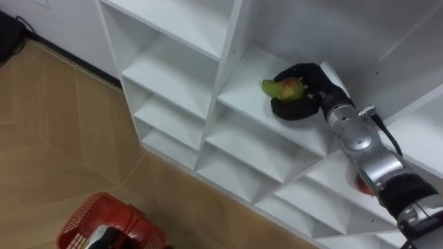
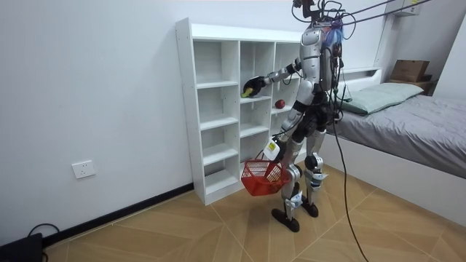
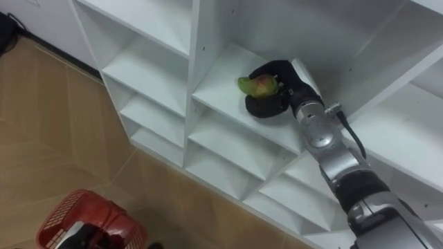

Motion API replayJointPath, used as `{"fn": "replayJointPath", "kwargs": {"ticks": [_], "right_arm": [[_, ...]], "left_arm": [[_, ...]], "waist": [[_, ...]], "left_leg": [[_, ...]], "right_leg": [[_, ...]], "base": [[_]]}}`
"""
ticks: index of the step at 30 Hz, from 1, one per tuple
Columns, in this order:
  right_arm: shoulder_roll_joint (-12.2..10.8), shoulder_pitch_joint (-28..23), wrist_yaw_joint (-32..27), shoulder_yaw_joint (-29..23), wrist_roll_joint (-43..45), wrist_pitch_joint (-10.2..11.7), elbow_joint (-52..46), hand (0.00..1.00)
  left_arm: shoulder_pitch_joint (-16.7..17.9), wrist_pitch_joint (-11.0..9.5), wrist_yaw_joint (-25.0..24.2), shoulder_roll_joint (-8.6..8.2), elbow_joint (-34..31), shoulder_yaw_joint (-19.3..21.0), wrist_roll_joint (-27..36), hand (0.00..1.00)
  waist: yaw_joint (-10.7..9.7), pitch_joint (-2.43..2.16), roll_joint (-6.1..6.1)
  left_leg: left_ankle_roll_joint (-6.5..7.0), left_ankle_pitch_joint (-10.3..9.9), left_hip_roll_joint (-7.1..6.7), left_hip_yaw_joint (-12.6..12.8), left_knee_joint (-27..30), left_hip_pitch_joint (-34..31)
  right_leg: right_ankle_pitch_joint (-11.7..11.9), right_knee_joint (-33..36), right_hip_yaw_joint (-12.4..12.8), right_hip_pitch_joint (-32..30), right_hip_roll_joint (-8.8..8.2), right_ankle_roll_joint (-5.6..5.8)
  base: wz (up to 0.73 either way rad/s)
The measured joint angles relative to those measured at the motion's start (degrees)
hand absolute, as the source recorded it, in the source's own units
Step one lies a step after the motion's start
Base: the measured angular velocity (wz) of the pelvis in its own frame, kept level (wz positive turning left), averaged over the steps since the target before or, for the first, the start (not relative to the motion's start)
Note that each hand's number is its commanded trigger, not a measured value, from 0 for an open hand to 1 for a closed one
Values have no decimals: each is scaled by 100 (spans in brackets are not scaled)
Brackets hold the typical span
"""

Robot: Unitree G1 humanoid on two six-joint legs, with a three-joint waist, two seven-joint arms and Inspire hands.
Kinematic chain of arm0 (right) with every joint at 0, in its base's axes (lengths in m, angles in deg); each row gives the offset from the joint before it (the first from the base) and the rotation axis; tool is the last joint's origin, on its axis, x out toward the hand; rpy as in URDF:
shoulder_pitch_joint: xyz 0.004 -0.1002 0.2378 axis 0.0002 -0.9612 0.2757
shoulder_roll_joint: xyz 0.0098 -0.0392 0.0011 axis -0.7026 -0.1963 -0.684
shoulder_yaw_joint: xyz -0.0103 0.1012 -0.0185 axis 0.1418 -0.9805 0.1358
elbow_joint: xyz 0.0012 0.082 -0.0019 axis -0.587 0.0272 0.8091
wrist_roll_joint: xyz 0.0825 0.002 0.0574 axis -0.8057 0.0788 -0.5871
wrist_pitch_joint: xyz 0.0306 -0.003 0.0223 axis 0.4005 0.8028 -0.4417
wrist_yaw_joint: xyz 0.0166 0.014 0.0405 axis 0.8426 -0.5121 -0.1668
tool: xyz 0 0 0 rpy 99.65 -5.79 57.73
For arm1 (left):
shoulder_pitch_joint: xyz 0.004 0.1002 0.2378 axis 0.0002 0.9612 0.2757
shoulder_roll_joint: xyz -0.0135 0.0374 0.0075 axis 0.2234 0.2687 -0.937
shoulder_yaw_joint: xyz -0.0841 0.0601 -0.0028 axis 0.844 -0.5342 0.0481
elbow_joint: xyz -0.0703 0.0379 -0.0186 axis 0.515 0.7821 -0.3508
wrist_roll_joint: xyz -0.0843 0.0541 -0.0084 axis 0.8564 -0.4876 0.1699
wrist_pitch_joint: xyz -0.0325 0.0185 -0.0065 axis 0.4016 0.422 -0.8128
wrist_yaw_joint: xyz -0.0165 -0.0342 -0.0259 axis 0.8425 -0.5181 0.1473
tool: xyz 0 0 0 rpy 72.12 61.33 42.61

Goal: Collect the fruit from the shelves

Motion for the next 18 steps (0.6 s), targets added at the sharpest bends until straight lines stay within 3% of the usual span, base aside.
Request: {"fn": "replayJointPath", "kwargs": {"ticks": [18], "right_arm": [[-40, 31, 162, -49, -502, -23, 53, 100]], "left_arm": [[-119, -35, -10, 2, -69, -45, 7, 100]], "waist": [[-46, 29, 68]], "left_leg": [[5, -3, -12, -14, 55, -3]], "right_leg": [[1, 2, -14, 13, -7, 5]], "base": [[0]]}}
